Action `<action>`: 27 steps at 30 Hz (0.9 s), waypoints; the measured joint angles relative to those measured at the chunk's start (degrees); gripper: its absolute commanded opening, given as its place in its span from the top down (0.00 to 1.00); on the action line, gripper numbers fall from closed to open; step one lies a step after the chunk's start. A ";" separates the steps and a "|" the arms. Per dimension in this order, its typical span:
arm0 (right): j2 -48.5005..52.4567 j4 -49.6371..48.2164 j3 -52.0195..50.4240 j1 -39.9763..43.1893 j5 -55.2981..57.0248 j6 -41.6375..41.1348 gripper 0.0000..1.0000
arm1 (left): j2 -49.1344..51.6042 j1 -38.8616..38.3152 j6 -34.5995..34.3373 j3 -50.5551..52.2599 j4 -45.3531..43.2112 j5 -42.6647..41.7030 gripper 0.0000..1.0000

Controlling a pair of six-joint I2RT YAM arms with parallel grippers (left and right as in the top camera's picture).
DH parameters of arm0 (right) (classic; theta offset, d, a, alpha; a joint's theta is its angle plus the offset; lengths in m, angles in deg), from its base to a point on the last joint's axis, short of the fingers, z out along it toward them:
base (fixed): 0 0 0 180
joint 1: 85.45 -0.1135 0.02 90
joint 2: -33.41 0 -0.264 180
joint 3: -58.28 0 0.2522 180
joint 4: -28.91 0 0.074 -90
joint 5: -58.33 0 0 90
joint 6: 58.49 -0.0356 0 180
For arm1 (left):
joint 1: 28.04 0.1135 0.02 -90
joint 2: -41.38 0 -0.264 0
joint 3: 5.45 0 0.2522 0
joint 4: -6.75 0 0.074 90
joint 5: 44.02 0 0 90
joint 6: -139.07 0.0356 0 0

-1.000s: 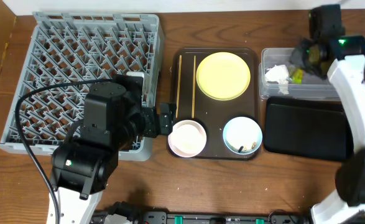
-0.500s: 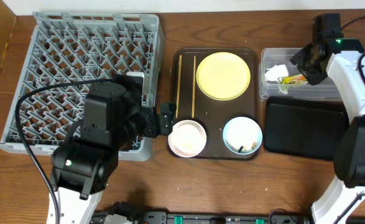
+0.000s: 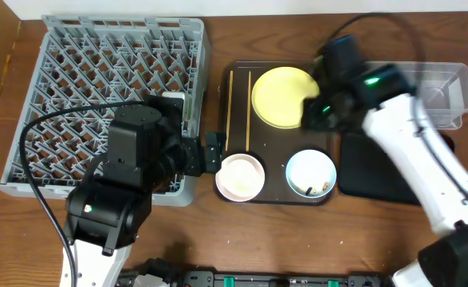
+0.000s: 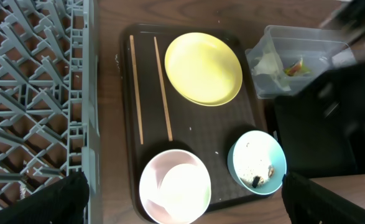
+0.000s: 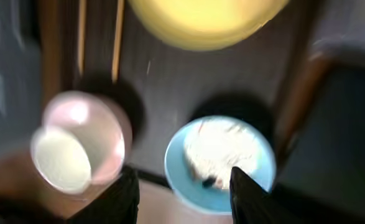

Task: Sort waste into correct bins and load items into the dishwasher
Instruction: 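Grasp the light-blue bowl with the right gripper and move it over the black tray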

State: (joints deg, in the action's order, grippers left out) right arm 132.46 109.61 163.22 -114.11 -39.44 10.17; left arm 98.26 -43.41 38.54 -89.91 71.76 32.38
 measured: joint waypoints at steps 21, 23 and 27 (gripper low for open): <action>10.49 -14.93 -19.76 -14.14 10.16 -2.12 0.99 | 0.00 0.00 0.00 -0.02 0.02 0.00 0.01; 10.40 -14.53 -19.12 -13.53 9.92 -2.58 0.99 | 0.00 0.00 0.00 0.00 0.02 0.00 0.01; 8.52 -14.99 -18.58 -10.78 5.44 -2.84 0.99 | 0.00 0.00 -0.02 0.00 0.02 0.00 0.01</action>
State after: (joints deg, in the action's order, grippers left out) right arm 140.98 94.62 144.64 -124.89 -34.00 7.33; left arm 98.26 -43.41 38.52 -89.91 71.78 32.38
